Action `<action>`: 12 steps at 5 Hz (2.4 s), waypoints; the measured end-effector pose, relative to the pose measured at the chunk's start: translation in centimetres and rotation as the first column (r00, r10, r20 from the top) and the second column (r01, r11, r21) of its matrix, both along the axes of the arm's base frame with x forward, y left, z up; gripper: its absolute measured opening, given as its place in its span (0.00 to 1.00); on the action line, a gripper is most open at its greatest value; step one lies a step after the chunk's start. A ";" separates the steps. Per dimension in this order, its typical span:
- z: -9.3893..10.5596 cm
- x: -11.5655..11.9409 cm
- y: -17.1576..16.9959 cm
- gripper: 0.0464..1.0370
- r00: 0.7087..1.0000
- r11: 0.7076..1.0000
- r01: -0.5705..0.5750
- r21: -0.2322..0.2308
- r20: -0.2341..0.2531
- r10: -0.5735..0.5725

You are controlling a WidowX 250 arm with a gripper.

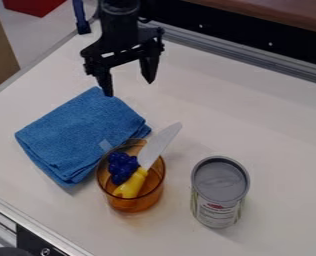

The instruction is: Remove the blue object out of the container

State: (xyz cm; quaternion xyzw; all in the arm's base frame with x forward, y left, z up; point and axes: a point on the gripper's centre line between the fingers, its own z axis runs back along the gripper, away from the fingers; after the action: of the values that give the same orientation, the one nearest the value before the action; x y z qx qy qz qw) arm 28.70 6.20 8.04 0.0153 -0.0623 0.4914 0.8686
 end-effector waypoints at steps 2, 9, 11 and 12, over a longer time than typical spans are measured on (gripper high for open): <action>-2.2 -5.4 -1.7 0.96 0.991 0.991 -0.131 -0.025 0.020 0.131; -6.9 -7.3 -3.4 0.96 0.915 0.898 -0.373 -0.233 0.072 0.398; -7.8 -6.4 -3.8 0.96 0.925 0.922 -0.332 -0.200 0.122 0.360; -7.9 -6.0 -3.9 0.92 0.927 0.923 -0.319 -0.216 0.133 0.352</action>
State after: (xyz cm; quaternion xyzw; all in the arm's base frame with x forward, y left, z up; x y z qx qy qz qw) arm 22.68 2.29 0.10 -0.0991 -0.0848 0.6365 0.7602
